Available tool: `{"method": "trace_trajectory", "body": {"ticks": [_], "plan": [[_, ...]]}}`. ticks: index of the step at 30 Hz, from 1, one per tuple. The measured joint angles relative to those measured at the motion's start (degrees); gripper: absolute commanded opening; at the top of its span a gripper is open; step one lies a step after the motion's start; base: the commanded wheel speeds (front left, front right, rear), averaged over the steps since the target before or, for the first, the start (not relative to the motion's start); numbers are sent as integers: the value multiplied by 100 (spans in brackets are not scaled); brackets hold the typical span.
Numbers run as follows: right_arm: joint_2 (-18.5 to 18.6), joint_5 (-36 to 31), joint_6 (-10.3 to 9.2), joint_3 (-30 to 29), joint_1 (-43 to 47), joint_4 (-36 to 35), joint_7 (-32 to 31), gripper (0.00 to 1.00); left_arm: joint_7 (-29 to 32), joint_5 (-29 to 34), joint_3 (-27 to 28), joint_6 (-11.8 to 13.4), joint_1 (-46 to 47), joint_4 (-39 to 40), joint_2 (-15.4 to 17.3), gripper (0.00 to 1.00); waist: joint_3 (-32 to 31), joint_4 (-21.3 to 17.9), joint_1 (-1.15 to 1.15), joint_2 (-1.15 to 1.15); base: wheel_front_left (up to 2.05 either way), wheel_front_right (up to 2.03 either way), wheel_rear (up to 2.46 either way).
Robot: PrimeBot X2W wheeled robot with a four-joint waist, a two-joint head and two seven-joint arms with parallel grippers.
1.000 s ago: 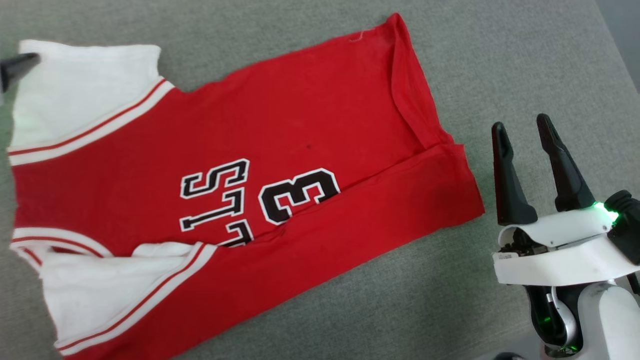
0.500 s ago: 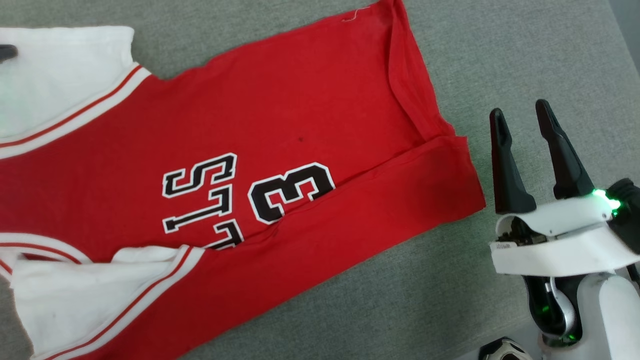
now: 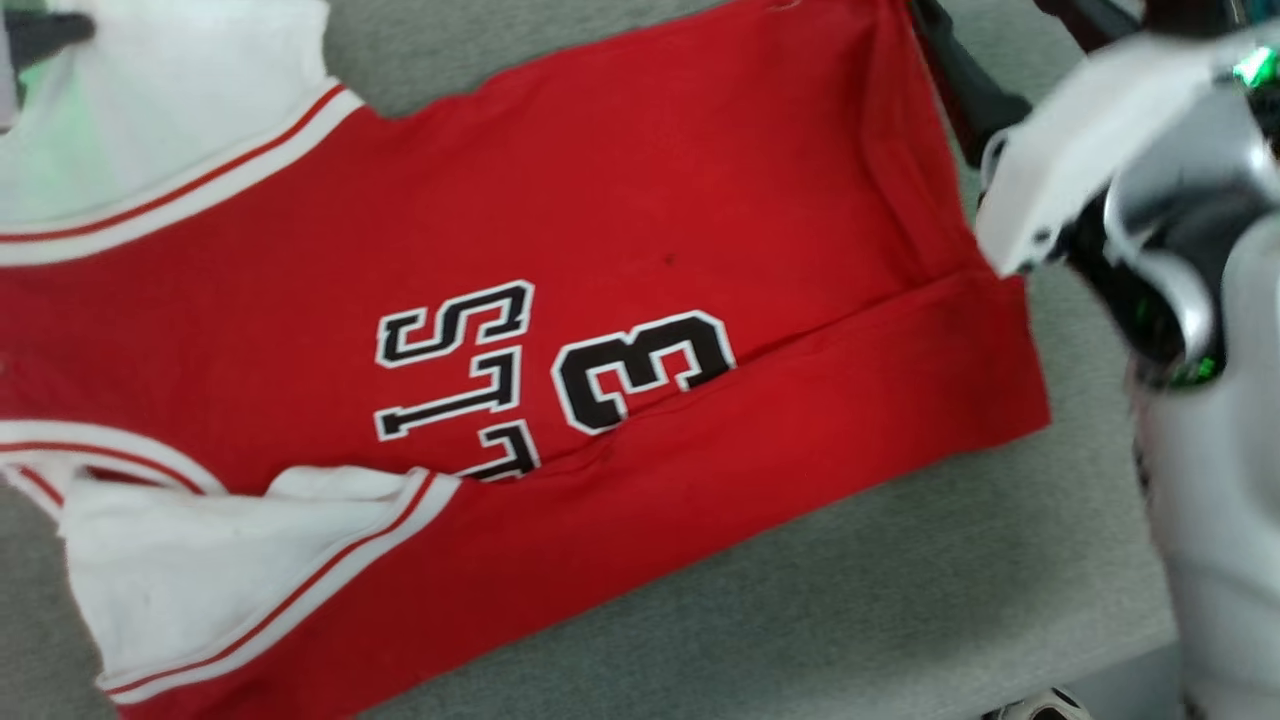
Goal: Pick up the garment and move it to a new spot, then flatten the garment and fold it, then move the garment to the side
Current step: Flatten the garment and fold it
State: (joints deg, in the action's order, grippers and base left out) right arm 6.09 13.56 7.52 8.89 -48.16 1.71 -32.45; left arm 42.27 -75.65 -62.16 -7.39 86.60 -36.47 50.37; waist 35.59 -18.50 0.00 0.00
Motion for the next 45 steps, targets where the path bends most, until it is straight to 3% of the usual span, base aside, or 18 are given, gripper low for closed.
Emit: {"method": "trace_trajectory", "body": {"ticks": [1,5,9,17,18,19,20,21,22,28,34,40,45], "plan": [[0,0,0,0,0,0,0,100,0,0,0,0,0,0,0,0,0,0,0,0,0,0,0],[175,219,-1,-127,-642,722,-1280,100,-108,-53,-94,0,120,69,-107,0,110,181,0,0,0,0,0],[179,352,-1,-285,-1134,1233,-1960,100,-164,-148,-199,0,231,165,-162,0,212,343,0,0,0,0,0],[163,376,-1,-375,-1496,1937,-2157,100,-243,-259,-438,-18,491,417,-170,0,424,554,0,0,0,0,0],[172,393,-1,-357,-1521,1984,-2157,76,-253,-269,-463,-18,508,443,-170,0,438,576,0,0,0,0,0],[203,421,-2,-330,-1573,2025,-2161,44,-280,-292,-492,-16,526,466,-175,0,451,597,0,0,0,0,0],[220,447,-2,-314,-1596,2058,-2161,28,-298,-321,-513,-16,543,495,-177,0,460,616,0,0,0,0,0],[243,468,-2,-297,-1604,2080,-2154,6,-311,-366,-528,-15,558,521,-183,0,466,633,0,0,0,0,0],[270,508,-3,-290,-1609,2087,-2095,0,-353,-407,-547,-15,560,546,-198,0,468,651,0,0,0,0,0],[380,563,-1,-164,-1576,2261,-1546,0,-809,-483,-686,-8,443,713,-294,0,345,758,0,0,0,0,0],[742,746,-1,5,-1285,2236,-1072,0,-1628,-784,-730,-10,75,1300,-417,0,29,960,0,0,0,0,0],[1284,1156,-1,238,-577,1767,-938,0,-2455,-1078,-728,-9,-470,2292,-163,0,-433,1219,0,0,0,0,0],[1755,1527,-1,299,189,1136,-976,0,-3061,-1118,-800,-9,-1032,3294,246,0,-842,1454,0,0,0,0,0]]}}
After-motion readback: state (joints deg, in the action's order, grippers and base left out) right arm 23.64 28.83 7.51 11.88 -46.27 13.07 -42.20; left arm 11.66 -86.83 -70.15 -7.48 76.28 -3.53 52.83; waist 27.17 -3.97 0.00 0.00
